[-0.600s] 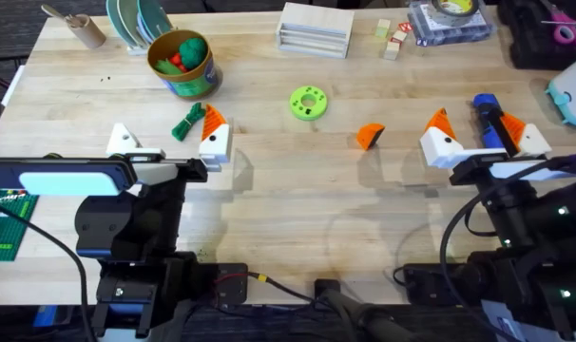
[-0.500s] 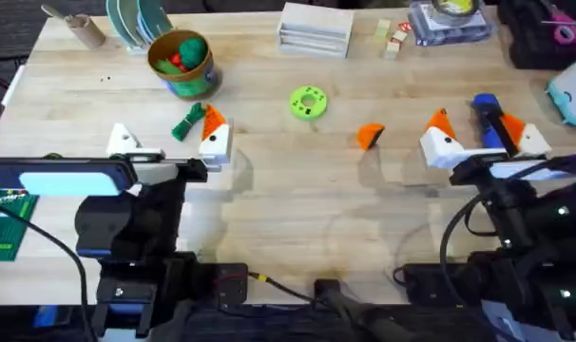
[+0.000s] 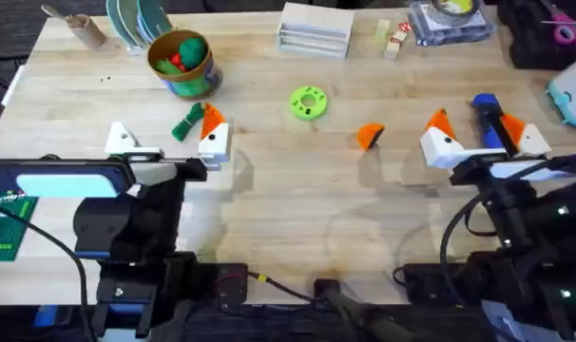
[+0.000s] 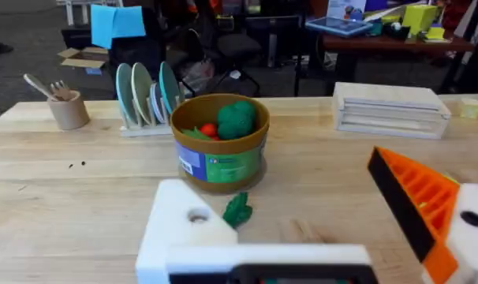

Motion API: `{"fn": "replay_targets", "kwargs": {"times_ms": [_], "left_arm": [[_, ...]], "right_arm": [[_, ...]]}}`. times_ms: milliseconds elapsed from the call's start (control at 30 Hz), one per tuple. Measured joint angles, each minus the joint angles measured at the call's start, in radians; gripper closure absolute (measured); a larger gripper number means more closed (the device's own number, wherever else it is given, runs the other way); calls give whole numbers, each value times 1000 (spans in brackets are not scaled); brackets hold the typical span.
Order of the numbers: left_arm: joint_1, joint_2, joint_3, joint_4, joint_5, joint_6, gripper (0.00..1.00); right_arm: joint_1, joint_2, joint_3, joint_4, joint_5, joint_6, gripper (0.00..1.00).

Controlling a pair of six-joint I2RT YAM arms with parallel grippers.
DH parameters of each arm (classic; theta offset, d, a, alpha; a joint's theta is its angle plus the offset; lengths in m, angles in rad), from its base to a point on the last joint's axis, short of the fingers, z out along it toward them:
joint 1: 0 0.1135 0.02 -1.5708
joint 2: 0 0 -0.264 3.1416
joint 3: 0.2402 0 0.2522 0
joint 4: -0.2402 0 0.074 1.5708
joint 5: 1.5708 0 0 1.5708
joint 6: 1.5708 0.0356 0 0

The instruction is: Pick up the gripper from the table and insert it into the empty holder that is missing its gripper. Then pick up a screw, insert it into the mounting hole, and use the screwdriver to tighten it. Finally, clean up the table by picking up the vegetable and placing it into the bucket.

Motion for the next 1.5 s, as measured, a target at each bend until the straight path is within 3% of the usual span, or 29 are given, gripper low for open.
{"fn": "replay_targets", "kwargs": {"times_ms": [133,300,500,633,833,1067,1367,1433,1500], "left_arm": [[0,0,31,-42,-11,0,8],[0,47,227,-200,-111,1,8],[0,253,509,-388,-236,4,8],[0,432,630,-497,-297,11,8],[0,682,655,-516,-324,25,8],[6,925,655,-440,-341,35,8],[115,1166,655,-395,-336,38,8],[116,1184,655,-395,-327,38,86],[116,1186,655,-395,-312,38,402]], "right_arm": [[0,1,14,-28,0,27,10],[0,56,129,-177,2,52,10],[0,224,414,-308,5,57,10],[0,386,598,-458,4,57,10],[0,572,710,-472,-31,62,10],[0,615,711,-469,-56,71,10],[0,615,711,-466,-56,72,10],[0,615,711,-466,-56,72,9],[0,615,711,-466,-56,72,11]]}}
